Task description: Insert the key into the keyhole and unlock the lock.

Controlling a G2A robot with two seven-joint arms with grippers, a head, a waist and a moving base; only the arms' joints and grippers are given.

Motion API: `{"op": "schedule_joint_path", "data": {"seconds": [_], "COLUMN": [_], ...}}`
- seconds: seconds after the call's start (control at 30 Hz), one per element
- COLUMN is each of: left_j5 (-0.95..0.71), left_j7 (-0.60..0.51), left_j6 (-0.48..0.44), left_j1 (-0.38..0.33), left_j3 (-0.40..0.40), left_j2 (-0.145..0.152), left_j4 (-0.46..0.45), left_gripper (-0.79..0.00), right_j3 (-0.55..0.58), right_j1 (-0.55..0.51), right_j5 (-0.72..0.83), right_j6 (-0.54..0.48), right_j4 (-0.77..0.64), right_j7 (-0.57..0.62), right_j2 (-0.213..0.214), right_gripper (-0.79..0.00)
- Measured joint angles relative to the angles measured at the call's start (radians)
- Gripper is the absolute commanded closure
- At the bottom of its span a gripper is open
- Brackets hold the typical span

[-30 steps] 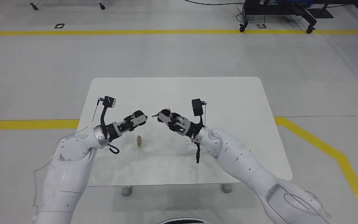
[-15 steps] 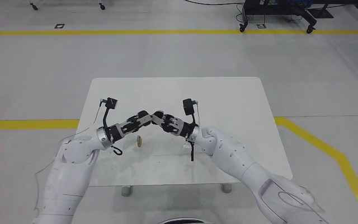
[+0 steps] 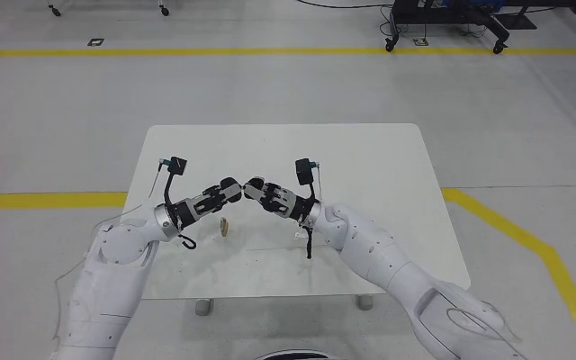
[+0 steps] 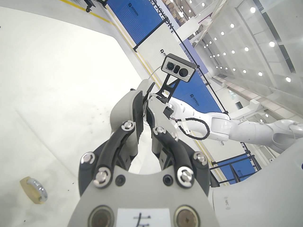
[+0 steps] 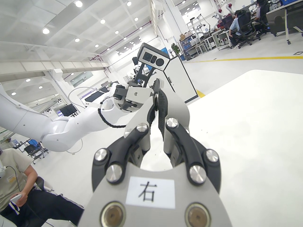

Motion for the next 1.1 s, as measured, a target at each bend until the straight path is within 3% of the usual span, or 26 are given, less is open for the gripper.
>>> {"op": "schedule_joint_path", "data": {"seconds": [0.1,0.13,0.2,0.23,0.3,0.43,0.57,0.97,1.07,1.1], "left_j5": [0.011,0.017,0.029,0.034,0.048,0.088,0.122,0.179,0.187,0.190], "left_j7": [0.011,0.015,0.026,0.030,0.038,0.054,0.062,0.076,0.076,0.077], "left_j6": [-0.005,-0.007,-0.011,-0.011,-0.013,-0.026,-0.044,-0.096,-0.102,-0.104], "left_j1": [0.003,0.004,0.007,0.008,0.010,0.014,0.019,0.025,0.025,0.025], "left_j3": [-0.005,-0.007,-0.010,-0.011,-0.013,-0.014,-0.011,-0.011,-0.007,-0.006], "left_j2": [0.003,0.004,0.005,0.006,0.008,0.011,0.015,0.026,0.028,0.029], "left_j4": [-0.006,-0.008,-0.013,-0.015,-0.019,-0.030,-0.041,-0.054,-0.056,-0.057], "left_gripper": [0.000,0.000,0.000,0.000,0.000,0.000,0.000,0.000,0.000,0.000], "right_j3": [0.000,-0.001,-0.002,-0.002,-0.004,-0.003,0.001,-0.011,-0.017,-0.018], "right_j1": [0.001,0.001,0.002,0.002,0.003,0.003,0.003,0.010,0.014,0.015], "right_j5": [0.001,0.001,0.002,0.003,0.007,0.016,0.024,0.077,0.090,0.094], "right_j6": [0.000,0.000,0.000,0.000,0.000,0.000,0.000,0.000,0.000,0.000], "right_j4": [-0.006,-0.007,-0.011,-0.014,-0.020,-0.032,-0.044,-0.064,-0.067,-0.067], "right_j7": [0.012,0.016,0.027,0.032,0.045,0.065,0.087,0.152,0.167,0.171], "right_j2": [0.002,0.002,0.005,0.006,0.010,0.021,0.033,0.049,0.050,0.051], "right_gripper": [0.000,-0.025,-0.169,-0.197,-0.246,-0.274,-0.209,-0.169,0.000,0.000]}}
